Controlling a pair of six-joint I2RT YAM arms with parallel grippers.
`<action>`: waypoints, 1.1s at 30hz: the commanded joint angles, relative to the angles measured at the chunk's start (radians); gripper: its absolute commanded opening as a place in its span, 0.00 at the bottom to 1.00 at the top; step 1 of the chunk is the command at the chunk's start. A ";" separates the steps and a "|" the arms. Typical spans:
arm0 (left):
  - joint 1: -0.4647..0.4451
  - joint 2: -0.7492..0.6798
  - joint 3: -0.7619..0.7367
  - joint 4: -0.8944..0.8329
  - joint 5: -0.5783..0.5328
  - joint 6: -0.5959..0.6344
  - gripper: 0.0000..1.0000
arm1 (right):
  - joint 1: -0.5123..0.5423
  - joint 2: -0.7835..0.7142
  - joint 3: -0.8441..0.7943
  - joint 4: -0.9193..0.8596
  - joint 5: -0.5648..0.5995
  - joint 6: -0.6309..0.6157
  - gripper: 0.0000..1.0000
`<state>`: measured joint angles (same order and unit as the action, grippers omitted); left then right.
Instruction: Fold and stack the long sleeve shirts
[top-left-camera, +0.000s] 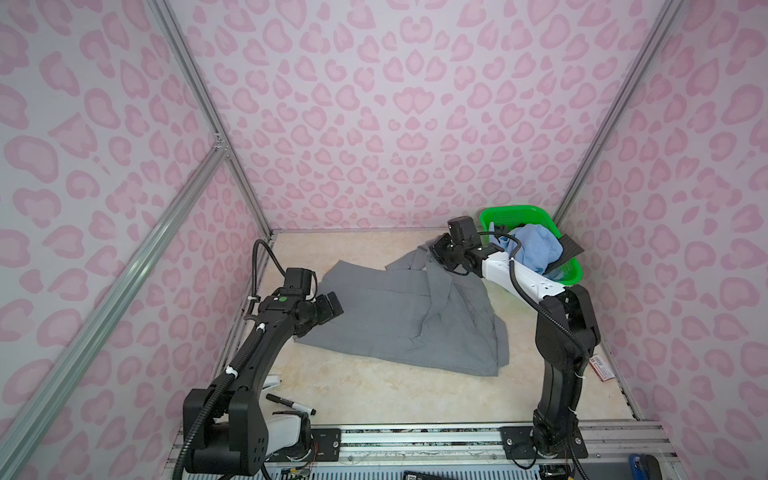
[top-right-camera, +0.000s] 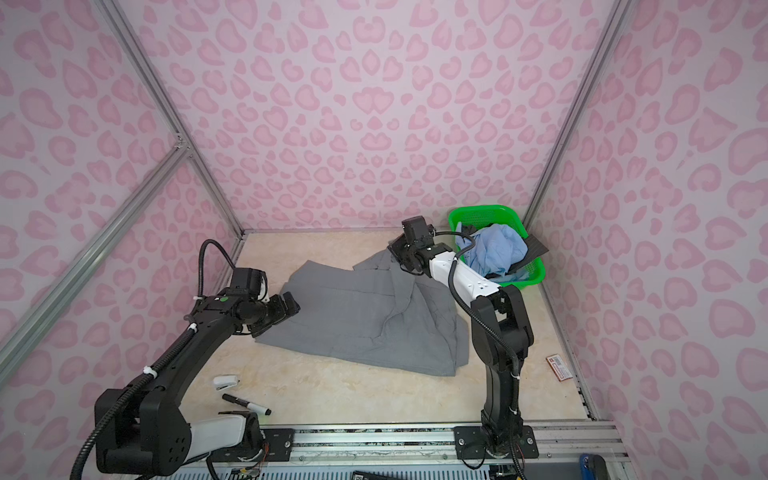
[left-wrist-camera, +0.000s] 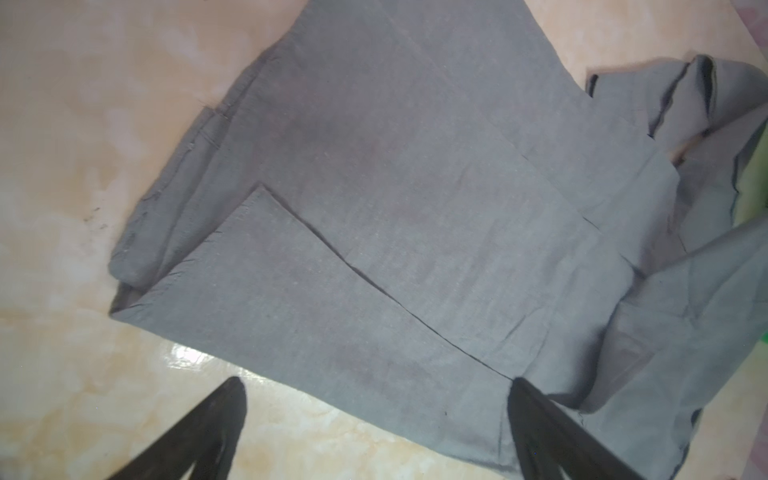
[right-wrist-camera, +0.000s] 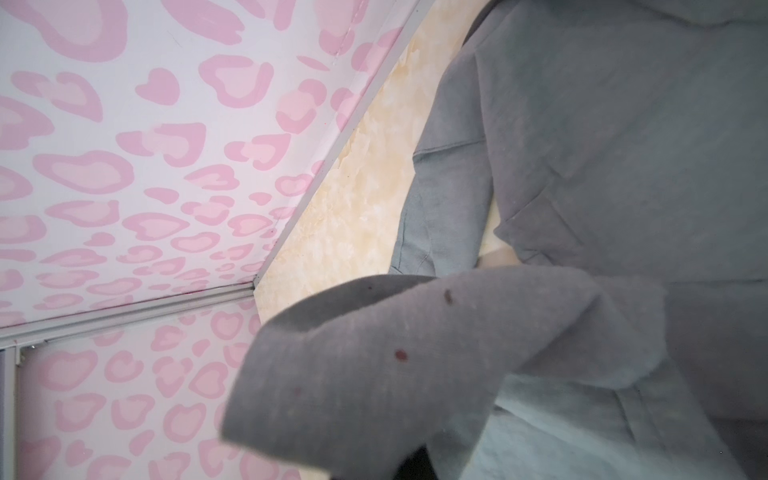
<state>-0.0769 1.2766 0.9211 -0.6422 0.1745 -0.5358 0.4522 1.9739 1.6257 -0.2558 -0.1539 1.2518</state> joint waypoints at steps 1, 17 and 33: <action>-0.013 -0.019 -0.008 0.054 0.080 0.030 0.99 | 0.034 0.039 0.065 0.004 0.118 0.091 0.11; -0.212 -0.031 0.029 0.132 0.201 0.136 0.99 | 0.041 0.068 0.282 -0.135 0.060 -0.144 0.50; -0.540 0.430 0.470 0.090 0.028 0.078 0.99 | -0.257 -0.451 -0.497 0.065 -0.053 -0.382 0.49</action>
<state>-0.5842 1.6390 1.3003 -0.5083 0.2871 -0.4637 0.2043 1.5436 1.1568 -0.2478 -0.1757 0.9375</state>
